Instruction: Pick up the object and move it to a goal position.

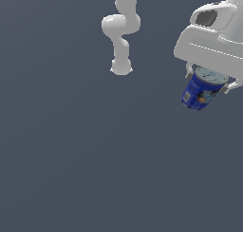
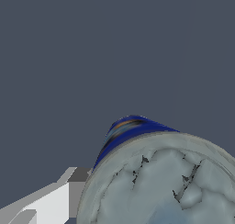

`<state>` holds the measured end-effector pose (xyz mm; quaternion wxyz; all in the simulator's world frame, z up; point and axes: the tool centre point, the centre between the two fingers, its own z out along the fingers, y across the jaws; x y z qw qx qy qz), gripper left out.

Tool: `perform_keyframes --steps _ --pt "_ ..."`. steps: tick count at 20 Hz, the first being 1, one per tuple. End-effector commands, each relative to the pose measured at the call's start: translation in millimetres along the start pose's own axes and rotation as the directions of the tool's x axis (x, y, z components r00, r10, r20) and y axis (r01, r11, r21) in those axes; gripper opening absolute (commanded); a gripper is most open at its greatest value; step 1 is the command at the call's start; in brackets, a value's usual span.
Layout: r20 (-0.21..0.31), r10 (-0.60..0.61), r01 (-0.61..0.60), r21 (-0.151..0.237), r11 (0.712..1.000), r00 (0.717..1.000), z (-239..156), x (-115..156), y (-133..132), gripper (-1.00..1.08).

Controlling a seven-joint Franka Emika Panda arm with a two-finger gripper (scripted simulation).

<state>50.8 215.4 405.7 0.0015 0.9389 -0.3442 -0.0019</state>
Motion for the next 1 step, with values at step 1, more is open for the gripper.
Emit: perform_keyframes --steps 1 --pt "-0.003 0.0 0.0 0.004 1.0 1.0 -3.4 0.3 -0.6 -1.0"
